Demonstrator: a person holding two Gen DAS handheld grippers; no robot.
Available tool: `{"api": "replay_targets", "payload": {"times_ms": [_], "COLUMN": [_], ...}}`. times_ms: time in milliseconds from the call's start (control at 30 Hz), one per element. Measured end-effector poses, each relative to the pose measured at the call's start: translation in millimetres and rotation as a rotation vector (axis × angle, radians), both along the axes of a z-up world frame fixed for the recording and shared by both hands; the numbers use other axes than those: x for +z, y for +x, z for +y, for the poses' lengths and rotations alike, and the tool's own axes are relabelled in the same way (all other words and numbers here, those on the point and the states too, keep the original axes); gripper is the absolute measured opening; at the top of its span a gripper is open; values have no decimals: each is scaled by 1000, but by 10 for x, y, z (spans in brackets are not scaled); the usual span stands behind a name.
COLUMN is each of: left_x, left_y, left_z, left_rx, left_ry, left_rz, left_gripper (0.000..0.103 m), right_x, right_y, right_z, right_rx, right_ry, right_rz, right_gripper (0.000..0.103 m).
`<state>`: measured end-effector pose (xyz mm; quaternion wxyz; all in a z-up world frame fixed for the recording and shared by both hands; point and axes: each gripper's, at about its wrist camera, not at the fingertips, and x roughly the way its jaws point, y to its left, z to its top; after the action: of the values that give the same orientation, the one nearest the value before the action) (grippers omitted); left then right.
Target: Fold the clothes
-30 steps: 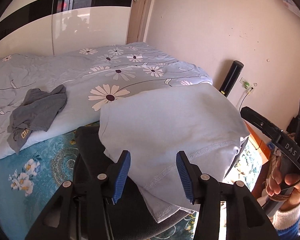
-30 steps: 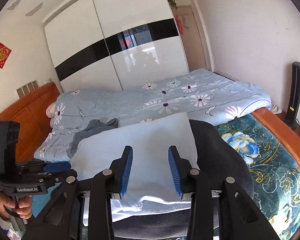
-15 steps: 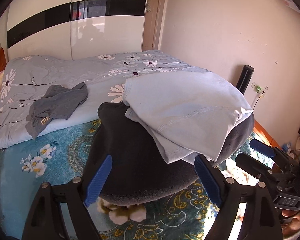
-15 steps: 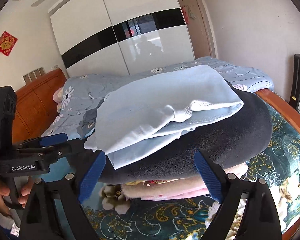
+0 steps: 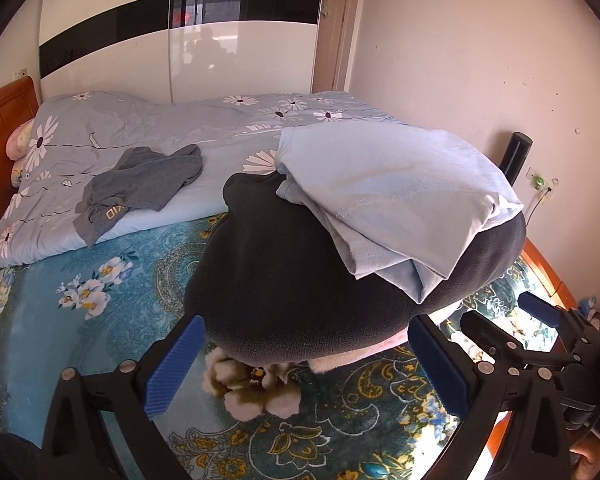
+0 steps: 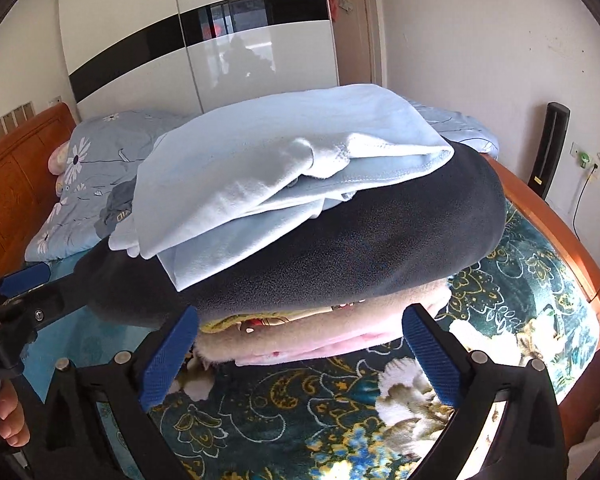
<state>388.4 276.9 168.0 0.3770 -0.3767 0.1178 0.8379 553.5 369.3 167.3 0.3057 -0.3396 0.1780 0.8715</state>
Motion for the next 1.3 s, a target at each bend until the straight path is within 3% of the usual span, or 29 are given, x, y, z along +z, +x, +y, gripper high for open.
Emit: {"api": "replay_targets", "payload": {"times_ms": [333, 500, 933, 1300], "left_x": [-115, -108, -259, -325], "left_y": [141, 175, 164, 247], "left_z": [6, -18, -28, 33], "left_rx": [-19, -41, 9, -7], "left_ry": [-49, -13, -56, -93], "left_rz": [4, -9, -21, 13], "left_gripper": [103, 103, 103, 103], "right_x": [-83, -121, -210, -294], "right_y": [-14, -22, -59, -19], "right_z": [-71, -105, -156, -109], "right_rx": [-1, -2, 16, -2], "right_ry": [-22, -33, -35, -60], "right_rz": [-22, -30, -50, -57], "right_gripper": [102, 102, 102, 102]}}
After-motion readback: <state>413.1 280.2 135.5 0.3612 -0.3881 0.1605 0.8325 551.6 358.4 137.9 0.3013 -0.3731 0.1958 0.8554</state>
